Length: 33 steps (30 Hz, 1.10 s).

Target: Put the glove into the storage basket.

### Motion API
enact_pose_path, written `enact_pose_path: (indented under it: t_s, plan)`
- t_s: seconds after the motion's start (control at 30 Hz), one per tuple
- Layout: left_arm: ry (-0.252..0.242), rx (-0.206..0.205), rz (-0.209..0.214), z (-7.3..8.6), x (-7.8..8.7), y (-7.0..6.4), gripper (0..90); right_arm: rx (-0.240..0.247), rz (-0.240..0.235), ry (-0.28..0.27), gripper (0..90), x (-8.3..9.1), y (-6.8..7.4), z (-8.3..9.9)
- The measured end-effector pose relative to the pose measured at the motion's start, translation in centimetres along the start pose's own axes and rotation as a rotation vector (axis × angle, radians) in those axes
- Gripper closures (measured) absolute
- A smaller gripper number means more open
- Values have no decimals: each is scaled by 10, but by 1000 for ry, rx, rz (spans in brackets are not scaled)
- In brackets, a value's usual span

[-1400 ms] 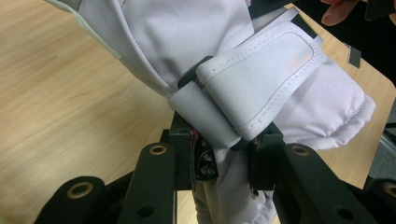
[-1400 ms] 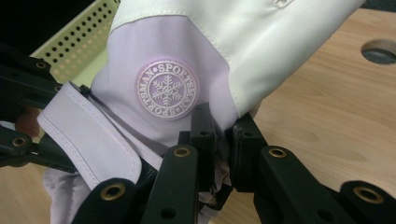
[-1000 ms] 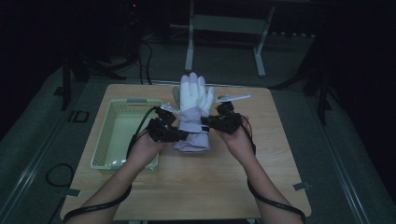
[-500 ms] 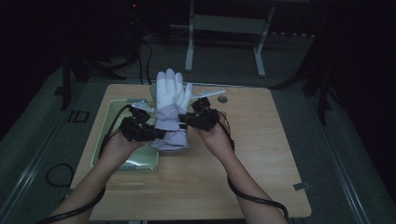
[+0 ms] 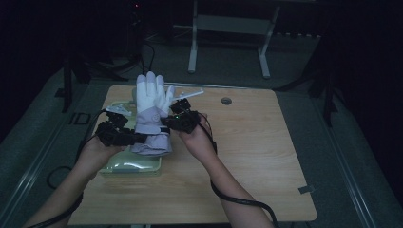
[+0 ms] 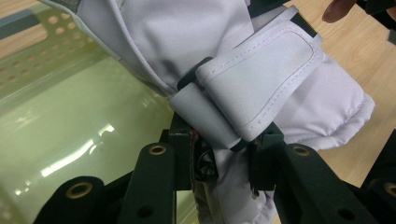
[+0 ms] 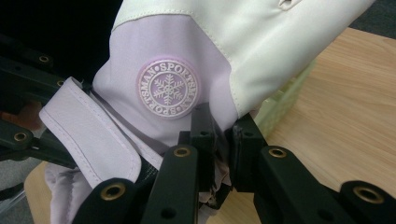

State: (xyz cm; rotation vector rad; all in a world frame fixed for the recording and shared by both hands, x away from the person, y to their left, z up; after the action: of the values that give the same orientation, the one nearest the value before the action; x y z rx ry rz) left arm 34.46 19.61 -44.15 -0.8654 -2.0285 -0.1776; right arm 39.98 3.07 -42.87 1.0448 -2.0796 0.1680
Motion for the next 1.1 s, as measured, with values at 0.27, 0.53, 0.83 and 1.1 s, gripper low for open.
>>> enact_pose_path:
  t_s: [0.27,0.53,0.83,1.1]
  plan:
    - [16,10,-16,20,14,23,687,5,-26,8,822,-28,23,-10]
    - [49,27,2,38,1,43,687,-16,-20,50,821,-58,27,-4]
    - [102,87,44,57,-34,55,683,-53,0,119,821,-90,17,19]
    - [186,87,16,63,-54,55,677,-78,36,183,820,-108,12,35]
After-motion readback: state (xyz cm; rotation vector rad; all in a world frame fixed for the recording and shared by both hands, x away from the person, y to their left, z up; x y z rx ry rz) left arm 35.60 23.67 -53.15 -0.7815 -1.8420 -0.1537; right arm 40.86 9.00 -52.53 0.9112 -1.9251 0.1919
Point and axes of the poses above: each handheld gripper's, and its own axes: x roughly backward along the jaws, z roughly out of its underside, y roughly to its left, the point moved 5 cm from there along -x, roughly forward along the jaws, and after that the axes turned 5 degrees about y, right-handed, at the moved point
